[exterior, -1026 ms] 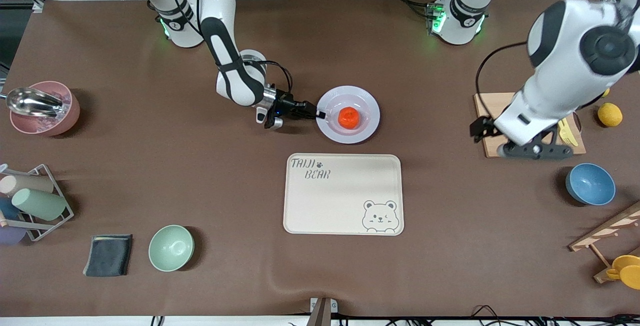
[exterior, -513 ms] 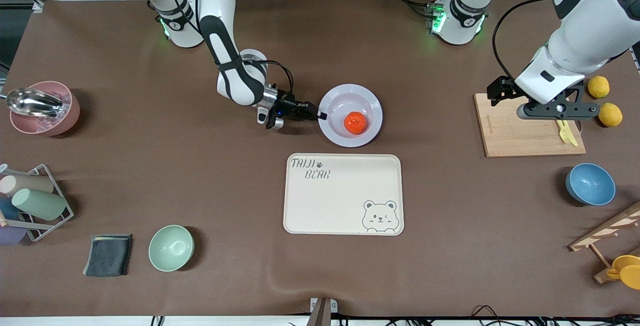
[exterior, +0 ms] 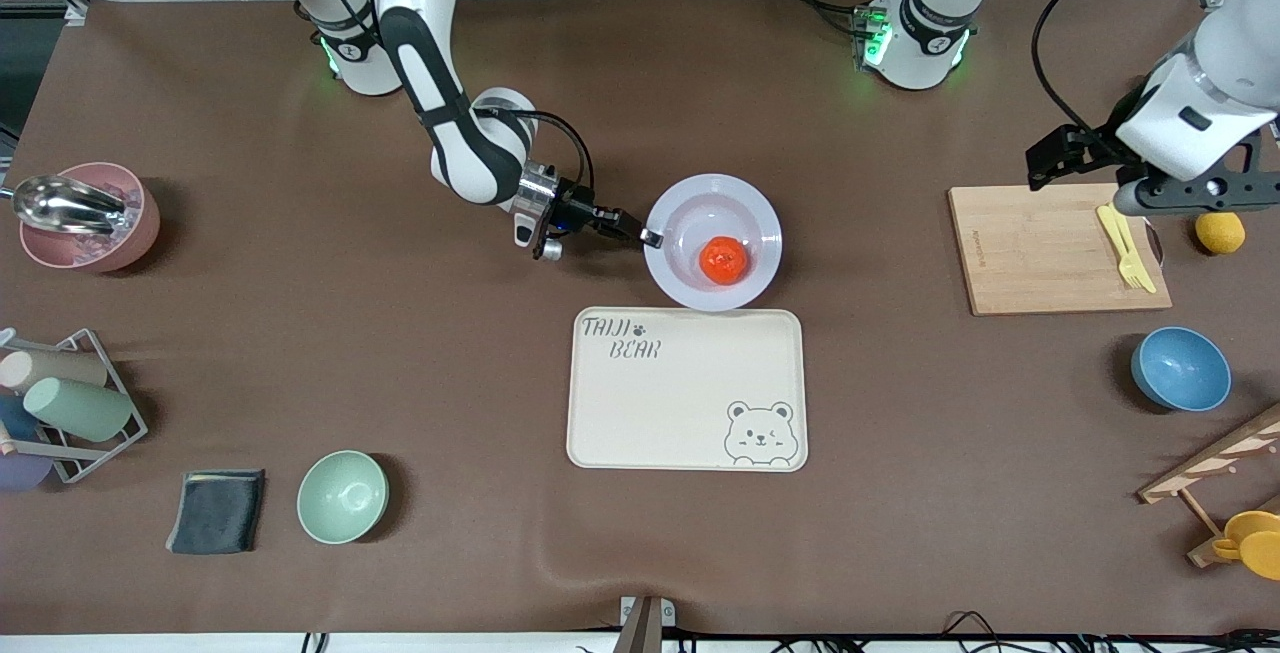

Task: Place orange and plate with both arms
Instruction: 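Slide the plate onto the bear tray with the right gripper, then open the right gripper to release the plate rim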

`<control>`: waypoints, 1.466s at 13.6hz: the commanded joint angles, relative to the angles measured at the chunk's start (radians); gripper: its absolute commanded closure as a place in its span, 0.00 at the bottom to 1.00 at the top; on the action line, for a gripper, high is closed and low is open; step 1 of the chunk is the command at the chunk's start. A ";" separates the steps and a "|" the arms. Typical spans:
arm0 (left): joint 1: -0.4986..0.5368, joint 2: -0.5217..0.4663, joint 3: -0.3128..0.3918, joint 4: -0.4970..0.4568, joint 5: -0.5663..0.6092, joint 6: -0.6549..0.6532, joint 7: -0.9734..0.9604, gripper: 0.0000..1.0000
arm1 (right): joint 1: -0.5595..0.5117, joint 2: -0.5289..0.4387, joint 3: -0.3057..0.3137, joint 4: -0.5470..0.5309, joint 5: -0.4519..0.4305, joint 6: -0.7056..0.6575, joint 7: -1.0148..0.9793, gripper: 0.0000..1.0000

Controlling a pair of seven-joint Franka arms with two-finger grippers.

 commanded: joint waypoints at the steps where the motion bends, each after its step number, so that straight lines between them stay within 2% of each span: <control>1: -0.015 0.002 0.033 0.034 -0.012 -0.055 0.024 0.00 | -0.042 -0.010 0.001 0.065 0.028 0.068 0.028 1.00; 3: -0.006 0.005 0.030 0.030 -0.010 -0.055 0.003 0.00 | -0.071 0.052 -0.001 0.157 0.018 0.098 0.057 1.00; 7: -0.001 0.016 0.032 0.028 -0.021 -0.047 -0.005 0.00 | -0.127 0.241 -0.001 0.363 0.016 0.107 0.052 1.00; 9: 0.002 0.014 0.030 0.031 -0.019 -0.034 -0.011 0.00 | -0.130 0.301 -0.001 0.450 0.016 0.169 0.054 1.00; 12: 0.013 0.022 0.032 0.028 -0.021 0.000 -0.001 0.00 | -0.130 0.356 -0.001 0.524 0.015 0.225 0.055 1.00; 15: 0.016 0.022 0.035 0.028 -0.022 0.023 0.061 0.00 | -0.127 0.372 -0.001 0.532 0.018 0.225 0.054 1.00; 16: 0.016 0.023 0.035 0.028 -0.022 0.025 0.085 0.00 | -0.124 0.372 -0.001 0.531 0.018 0.230 0.055 0.95; 17: 0.014 0.023 0.035 0.024 -0.022 0.032 0.087 0.00 | -0.122 0.372 -0.001 0.531 0.018 0.239 0.054 0.70; 19: 0.010 0.028 0.033 0.021 -0.022 0.095 0.087 0.00 | -0.127 0.372 -0.001 0.529 0.013 0.246 0.055 0.63; 20: 0.010 0.026 0.032 0.021 -0.022 0.106 0.092 0.00 | -0.127 0.372 -0.001 0.524 -0.002 0.250 0.055 0.63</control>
